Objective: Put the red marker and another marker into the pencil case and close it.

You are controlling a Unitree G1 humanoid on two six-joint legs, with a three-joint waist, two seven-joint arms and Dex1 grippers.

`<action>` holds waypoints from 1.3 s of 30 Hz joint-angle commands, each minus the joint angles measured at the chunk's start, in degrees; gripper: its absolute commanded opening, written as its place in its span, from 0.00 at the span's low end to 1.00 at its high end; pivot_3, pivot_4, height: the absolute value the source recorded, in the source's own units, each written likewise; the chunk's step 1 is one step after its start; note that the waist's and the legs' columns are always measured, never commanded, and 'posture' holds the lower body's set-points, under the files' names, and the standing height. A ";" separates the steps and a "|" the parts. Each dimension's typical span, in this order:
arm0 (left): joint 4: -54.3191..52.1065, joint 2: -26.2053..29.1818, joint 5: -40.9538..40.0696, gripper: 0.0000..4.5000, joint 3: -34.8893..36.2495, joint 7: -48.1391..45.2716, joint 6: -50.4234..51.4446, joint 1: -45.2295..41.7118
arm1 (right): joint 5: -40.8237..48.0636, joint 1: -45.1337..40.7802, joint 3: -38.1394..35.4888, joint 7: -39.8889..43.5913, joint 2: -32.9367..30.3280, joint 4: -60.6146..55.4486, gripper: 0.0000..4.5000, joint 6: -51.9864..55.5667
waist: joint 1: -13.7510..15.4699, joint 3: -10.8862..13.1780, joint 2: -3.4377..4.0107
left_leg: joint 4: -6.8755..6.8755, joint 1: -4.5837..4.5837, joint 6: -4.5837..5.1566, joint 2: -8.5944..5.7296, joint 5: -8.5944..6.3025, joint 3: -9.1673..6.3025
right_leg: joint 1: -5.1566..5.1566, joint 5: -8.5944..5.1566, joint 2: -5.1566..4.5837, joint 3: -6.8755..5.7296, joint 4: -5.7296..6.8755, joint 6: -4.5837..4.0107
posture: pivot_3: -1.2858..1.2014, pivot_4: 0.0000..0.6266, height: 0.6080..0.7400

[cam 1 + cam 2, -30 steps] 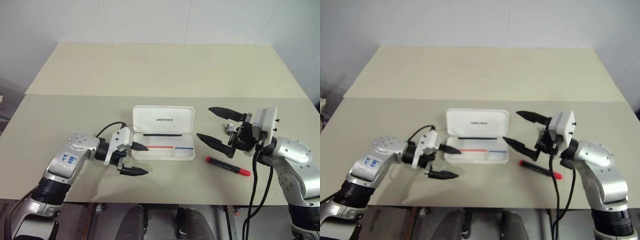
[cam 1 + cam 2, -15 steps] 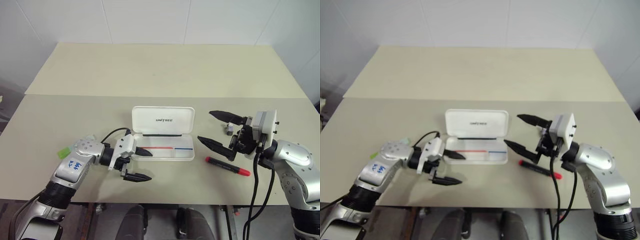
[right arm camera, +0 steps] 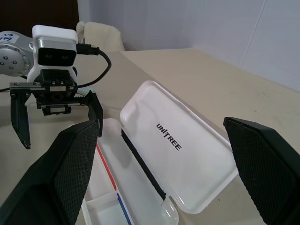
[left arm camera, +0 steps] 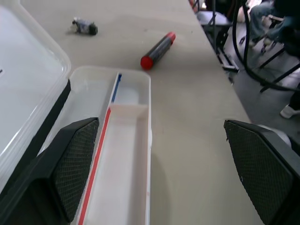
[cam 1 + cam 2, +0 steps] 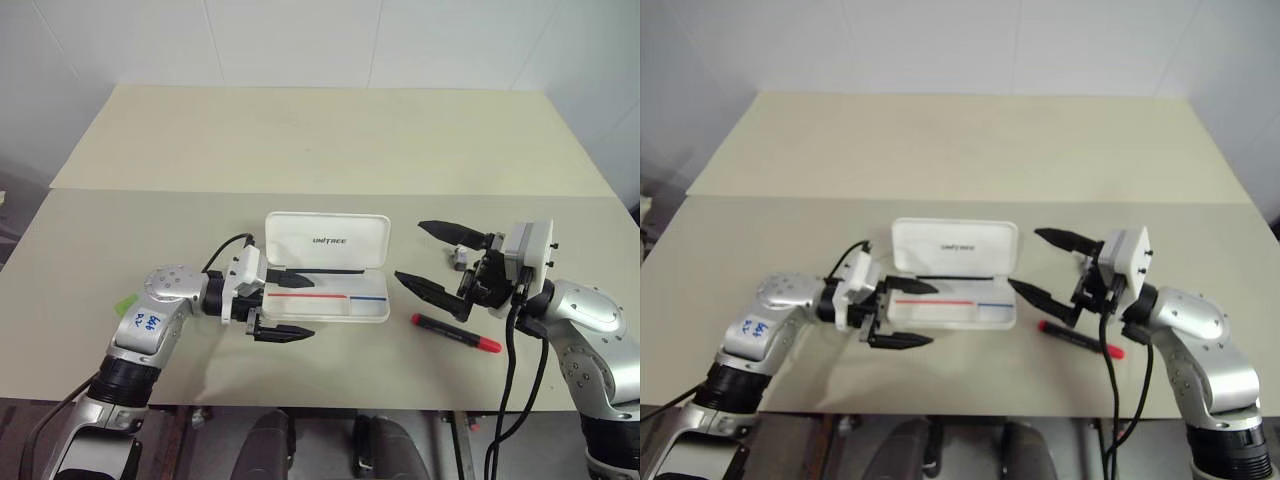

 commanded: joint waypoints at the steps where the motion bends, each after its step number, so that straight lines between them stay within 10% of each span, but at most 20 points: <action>1: -2.90 0.29 -3.32 1.00 2.05 -0.17 1.81 0.51 | 0.77 0.41 -1.32 -0.37 -0.03 -2.23 1.00 -0.87 | 0.02 0.00 0.00 | 0.01 0.00 -0.01 0.00 0.00 0.00 | 0.00 0.00 0.00 0.00 0.01 0.00 | 0.52 0.24 1.00; 23: -11.57 11.51 -10.77 1.00 12.86 -5.01 4.29 2.54 | 0.84 19.63 -8.11 12.35 -12.38 3.83 1.00 4.29 | 0.11 0.00 0.00 | 0.15 0.01 -0.28 0.09 -0.25 0.03 | 0.03 0.00 0.14 0.09 -0.08 -0.01 | 0.52 0.24 1.00; 39: 1.99 16.62 -5.95 1.00 13.95 -11.54 -9.22 0.19 | -7.81 13.17 -1.44 22.03 -11.21 25.70 0.91 -5.82 | 0.12 -0.01 0.03 | 0.08 -0.23 -0.21 0.55 -0.38 0.68 | 0.04 0.35 0.64 0.11 -1.01 -0.15 | 0.52 0.24 1.00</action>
